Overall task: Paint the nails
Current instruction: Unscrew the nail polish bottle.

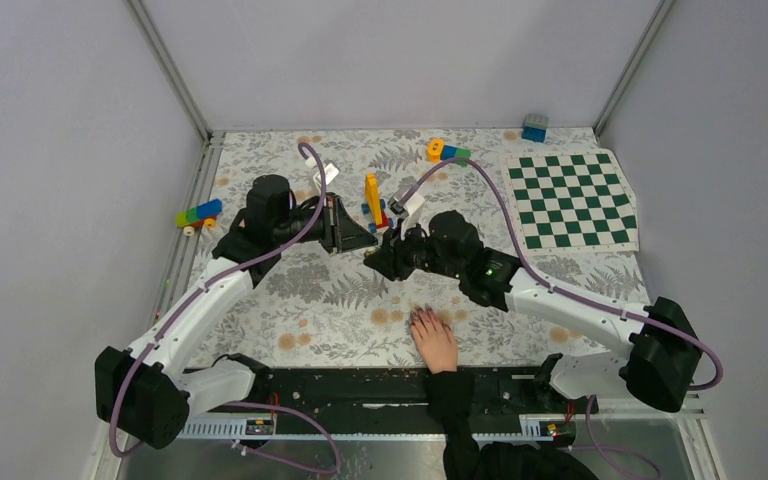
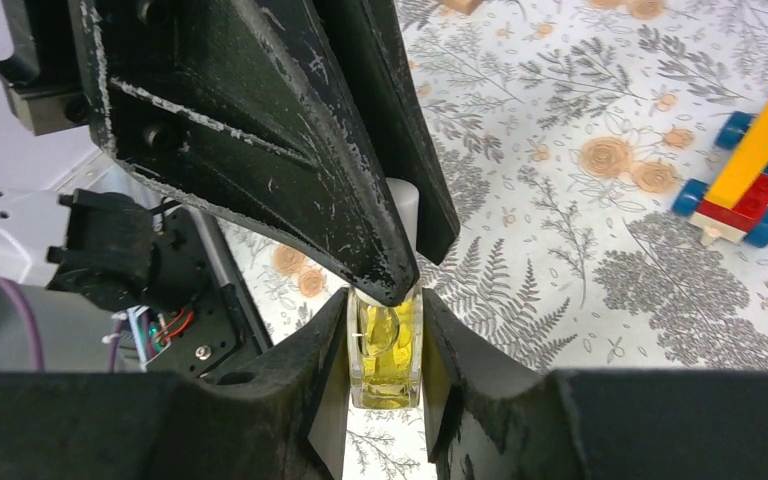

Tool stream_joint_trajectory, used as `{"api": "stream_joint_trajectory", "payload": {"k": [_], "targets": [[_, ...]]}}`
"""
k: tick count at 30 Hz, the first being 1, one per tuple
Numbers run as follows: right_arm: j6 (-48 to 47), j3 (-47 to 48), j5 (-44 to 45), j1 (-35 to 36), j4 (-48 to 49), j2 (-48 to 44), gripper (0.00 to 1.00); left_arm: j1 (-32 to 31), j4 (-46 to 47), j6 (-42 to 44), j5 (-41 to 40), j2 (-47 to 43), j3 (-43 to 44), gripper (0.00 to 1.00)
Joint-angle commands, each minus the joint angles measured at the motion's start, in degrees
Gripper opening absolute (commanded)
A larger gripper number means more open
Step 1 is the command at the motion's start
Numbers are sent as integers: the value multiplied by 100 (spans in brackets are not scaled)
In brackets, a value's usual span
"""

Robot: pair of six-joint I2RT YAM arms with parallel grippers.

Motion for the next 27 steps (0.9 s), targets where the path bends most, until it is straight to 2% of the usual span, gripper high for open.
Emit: {"api": "stream_joint_trajectory", "payload": {"k": [1, 9, 15, 17, 20, 22, 24, 27], "targets": [[-219, 349, 1010, 192, 313, -46, 0, -38, -184, -92, -260, 128, 206, 0], [-116, 411, 2023, 379, 609, 126, 0, -38, -314, -107, -464, 154, 211, 0], [-59, 376, 2116, 445, 857, 158, 0, -38, -365, -77, -280, 159, 299, 2], [10, 350, 2050, 444, 930, 168, 0, -38, -336, -26, -274, 98, 295, 24], [80, 269, 1952, 444, 997, 84, 0, -7, -326, 99, -305, -106, 308, 70], [80, 106, 1932, 449, 1122, -97, 0, 66, -327, 210, -397, -328, 319, 90], [33, -75, 1966, 444, 1110, -350, 0, 191, -365, 340, -655, -589, 294, 98], [-93, -322, 2120, 444, 918, -759, 0, 364, -388, 562, -931, -1024, 269, 99]]}}
